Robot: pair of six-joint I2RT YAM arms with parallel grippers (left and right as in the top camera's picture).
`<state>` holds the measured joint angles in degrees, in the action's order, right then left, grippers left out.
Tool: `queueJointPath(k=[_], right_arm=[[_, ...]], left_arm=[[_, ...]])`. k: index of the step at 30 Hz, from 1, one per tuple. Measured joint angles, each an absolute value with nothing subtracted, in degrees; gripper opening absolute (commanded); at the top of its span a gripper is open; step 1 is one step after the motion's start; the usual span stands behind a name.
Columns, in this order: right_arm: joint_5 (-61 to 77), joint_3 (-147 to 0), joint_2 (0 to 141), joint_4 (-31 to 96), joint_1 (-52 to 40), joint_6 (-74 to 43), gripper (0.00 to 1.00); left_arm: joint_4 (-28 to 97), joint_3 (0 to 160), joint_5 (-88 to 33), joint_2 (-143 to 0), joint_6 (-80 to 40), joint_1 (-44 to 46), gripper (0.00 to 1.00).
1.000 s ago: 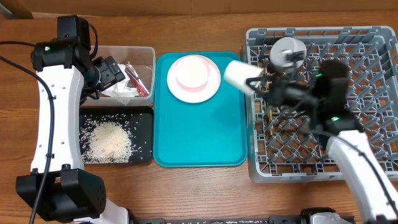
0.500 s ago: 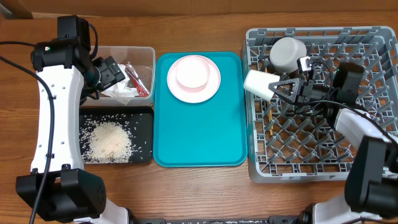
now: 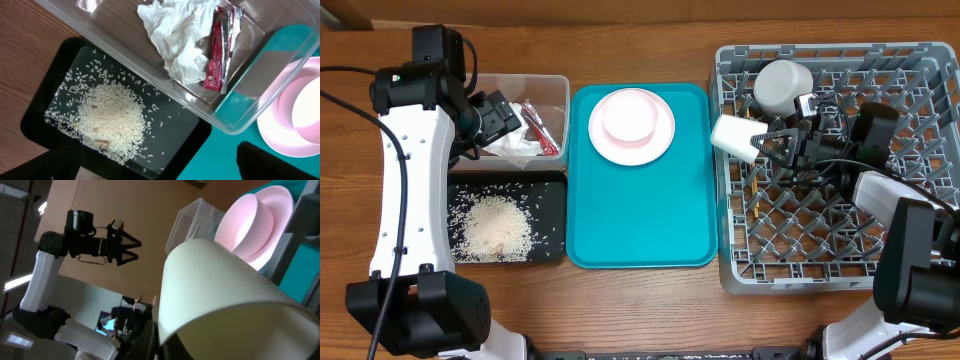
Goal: Sort waste into correct bins and load items into the dishwasher
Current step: 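Lift the white cup and carry it right into the dish rack, then lower the white cup into the rack slots and release it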
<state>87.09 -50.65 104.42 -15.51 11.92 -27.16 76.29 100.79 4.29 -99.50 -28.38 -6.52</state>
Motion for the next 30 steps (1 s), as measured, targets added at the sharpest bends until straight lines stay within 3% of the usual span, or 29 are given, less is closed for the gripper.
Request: queueJointPath(k=[13,16,19,22,30], right_arm=[[82.0,-50.7,104.6,-16.1,9.5,-27.0,0.04],[82.0,-50.7,104.6,-15.1,10.1,-27.1,0.15],[81.5,-50.7,104.7,-14.2,10.5,-26.9,0.15],[81.2,-50.7,104.7,-14.3,10.5,-26.6,0.04],[81.6,-50.7,104.8,-14.1,10.5,-26.4,0.04]], left_arm=[[76.3,100.8,4.3,-99.5,-28.4,-6.5,1.00],[76.3,100.8,4.3,-99.5,-28.4,-6.5,1.00],[76.3,100.8,4.3,-99.5,-28.4,-6.5,1.00],[76.3,100.8,4.3,-99.5,-28.4,-6.5,1.00],[76.3,100.8,4.3,-99.5,-28.4,-6.5,1.00]])
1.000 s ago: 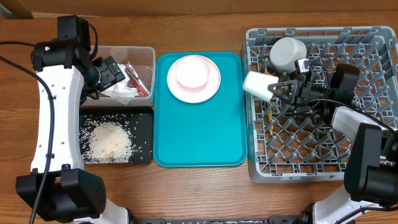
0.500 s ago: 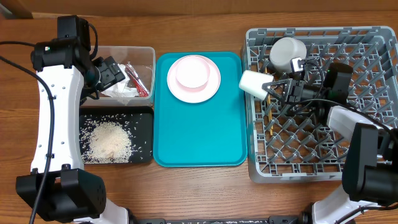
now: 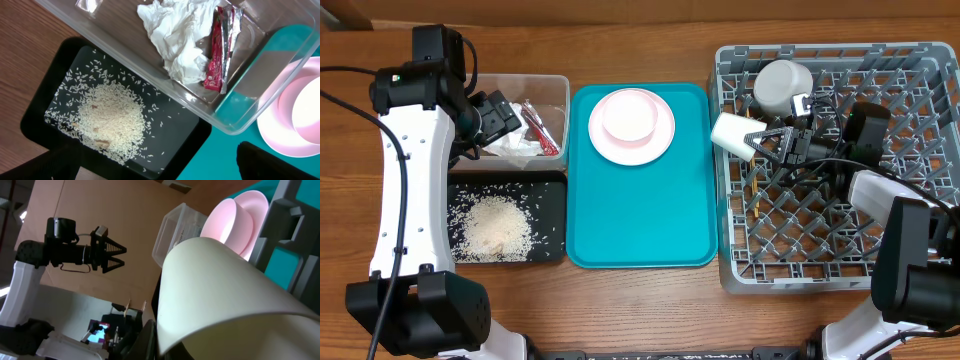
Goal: Sort waste into correct bins and load items into the dishwasher
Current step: 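Lower the white cup into the rack slots and release it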
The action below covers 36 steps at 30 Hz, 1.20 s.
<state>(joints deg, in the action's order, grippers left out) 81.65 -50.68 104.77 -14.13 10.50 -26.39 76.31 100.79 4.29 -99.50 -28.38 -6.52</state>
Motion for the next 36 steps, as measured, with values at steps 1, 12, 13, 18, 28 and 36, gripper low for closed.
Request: queueJointPath(k=[1,12,13,18,28,36], right_arm=[[81.7,-50.7,104.8,-14.1,10.5,-26.3,0.04],[82.0,-50.7,104.9,-20.7,9.1,-26.1,0.04],[81.9,-50.7,105.0,-20.6,8.8,-26.1,0.04],[80.5,-50.7,105.3,-20.6,8.0,-25.5,0.04],[82.7,-51.8,109.2,-22.5,8.3,-22.4,0.04],[85.6,-52.1,110.4,-22.1,9.3,-21.9,0.12]], left_arm=[[76.3,100.8,4.3,-99.5,-28.4,-6.5,1.00],[76.3,100.8,4.3,-99.5,-28.4,-6.5,1.00],[76.3,100.8,4.3,-99.5,-28.4,-6.5,1.00],[76.3,100.8,4.3,-99.5,-28.4,-6.5,1.00],[76.3,100.8,4.3,-99.5,-28.4,-6.5,1.00],[76.3,100.8,4.3,-99.5,-28.4,-6.5,1.00]])
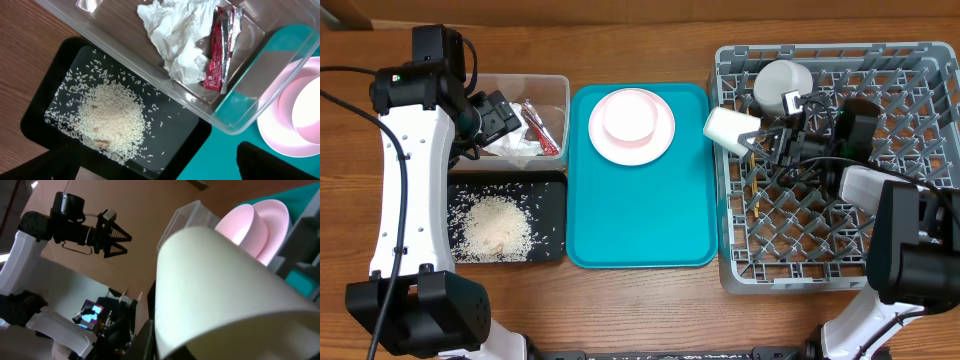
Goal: Sort waste into correct bins and load items into the dishwasher
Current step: 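Lower the white cup into the rack slots and release it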
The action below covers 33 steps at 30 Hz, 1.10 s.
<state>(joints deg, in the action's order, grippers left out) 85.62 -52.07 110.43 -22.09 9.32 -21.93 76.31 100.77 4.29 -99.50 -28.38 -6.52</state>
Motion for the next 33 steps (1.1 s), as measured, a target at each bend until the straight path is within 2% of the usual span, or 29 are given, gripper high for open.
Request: queueJointPath(k=[3,7,18,29,33], right_arm=[[86.0,-52.1,111.3,-21.9,10.2,-22.6,0.28],[85.7,-52.1,111.9,-21.7,11.3,-23.7,0.39],[86.8,-51.7,112.0,-24.3,12.0,-29.5,0.44],[86.8,-51.2,108.9,-46.4,12.0,-49.4,0.45],[86.8,-51.2,108.8,-48.4,12.0,-55.8,0.44]], left_arm=[[76.3,100.8,4.3,-99.5,-28.4,-6.5,1.00],[76.3,100.8,4.3,-99.5,-28.4,-6.5,1.00],[76.3,100.8,4.3,-99.5,-28.4,-6.5,1.00],[76.3,100.8,4.3,-99.5,-28.4,-6.5,1.00],[76.3,100.8,4.3,-99.5,-28.4,-6.5,1.00]])
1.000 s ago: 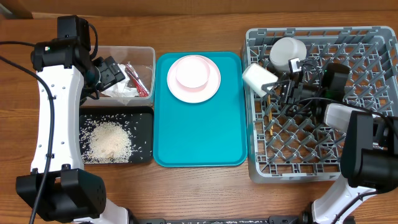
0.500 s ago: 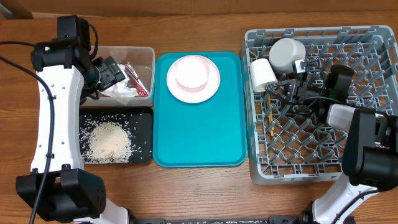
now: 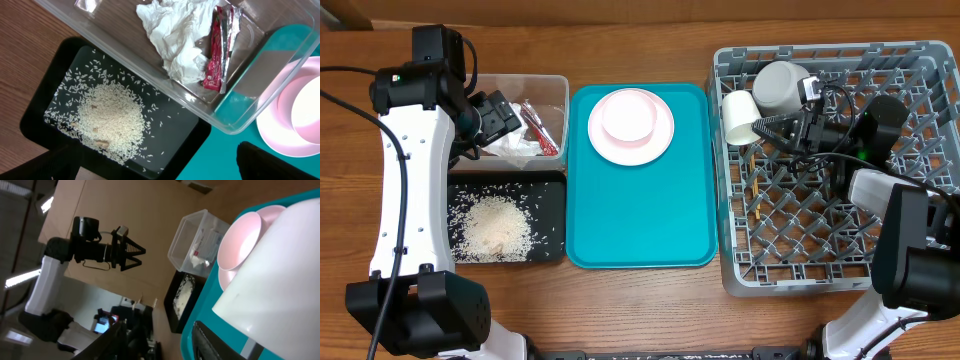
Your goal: Sort waste into correct bins and load items into the dishwasher
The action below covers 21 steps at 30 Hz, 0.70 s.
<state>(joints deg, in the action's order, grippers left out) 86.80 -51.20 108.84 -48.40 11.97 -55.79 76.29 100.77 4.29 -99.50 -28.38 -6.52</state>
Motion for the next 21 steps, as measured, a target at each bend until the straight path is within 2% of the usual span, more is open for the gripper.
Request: queueJointPath(k=[8,21], right_arm=[[87.7,-51.2,108.8,-48.4,12.0,-61.3,0.43],[88.0,-51.2,108.8,-48.4,14.2,-62.7,0.43]], left_arm=[[76.3,100.8,4.3,-99.5,-28.4,-6.5,1.00],[76.3,100.8,4.3,-99.5,-28.4,-6.5,1.00]])
